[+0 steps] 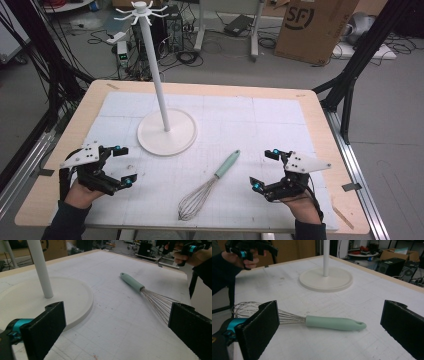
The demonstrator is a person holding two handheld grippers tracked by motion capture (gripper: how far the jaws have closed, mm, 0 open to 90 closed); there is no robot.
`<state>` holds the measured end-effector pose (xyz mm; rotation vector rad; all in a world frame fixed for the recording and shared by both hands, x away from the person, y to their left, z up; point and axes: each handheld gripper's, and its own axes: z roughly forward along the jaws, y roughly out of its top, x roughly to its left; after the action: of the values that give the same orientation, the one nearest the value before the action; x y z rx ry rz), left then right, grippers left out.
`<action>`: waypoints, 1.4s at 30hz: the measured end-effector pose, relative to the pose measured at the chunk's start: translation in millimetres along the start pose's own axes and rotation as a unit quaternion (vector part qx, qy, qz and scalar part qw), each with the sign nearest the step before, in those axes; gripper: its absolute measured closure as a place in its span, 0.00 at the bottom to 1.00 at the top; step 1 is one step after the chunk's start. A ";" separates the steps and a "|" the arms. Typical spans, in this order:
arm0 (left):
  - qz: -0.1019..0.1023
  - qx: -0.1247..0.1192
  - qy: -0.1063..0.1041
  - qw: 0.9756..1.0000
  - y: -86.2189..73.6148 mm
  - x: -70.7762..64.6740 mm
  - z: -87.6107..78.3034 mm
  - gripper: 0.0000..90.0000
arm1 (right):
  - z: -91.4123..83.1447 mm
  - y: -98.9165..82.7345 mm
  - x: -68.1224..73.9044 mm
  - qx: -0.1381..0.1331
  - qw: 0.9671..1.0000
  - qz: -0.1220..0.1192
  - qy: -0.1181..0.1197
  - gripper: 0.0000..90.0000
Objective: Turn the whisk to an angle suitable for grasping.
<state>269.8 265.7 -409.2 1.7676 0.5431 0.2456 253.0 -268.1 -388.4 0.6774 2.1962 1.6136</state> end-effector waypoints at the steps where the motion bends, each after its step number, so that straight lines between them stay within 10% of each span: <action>1: 0.000 0.000 0.001 1.000 0.1 0.1 -0.1 0.02 | 0.0 0.0 0.0 0.000 1.000 0.000 0.000 0.01; 10: 0.000 0.000 0.002 1.000 0.4 1.0 0.9 0.02 | 4.8 -4.6 -12.0 0.027 0.999 0.001 0.044 0.01; 17: 0.003 0.005 0.002 1.000 0.0 0.9 1.9 0.02 | 6.6 0.4 -31.8 0.068 0.995 -0.018 0.075 0.23; 32: 0.005 0.010 0.000 1.000 -0.7 -0.2 1.2 0.02 | 9.7 5.7 -50.2 0.162 0.977 -0.047 0.128 0.38; 42: 0.006 0.013 0.002 1.000 -1.0 0.0 2.1 0.02 | 25.7 13.5 -60.3 0.226 0.962 -0.080 0.128 0.83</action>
<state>270.5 264.1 -410.7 1.7974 0.5409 0.2526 319.1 -277.9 -384.1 0.4020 2.7684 1.1794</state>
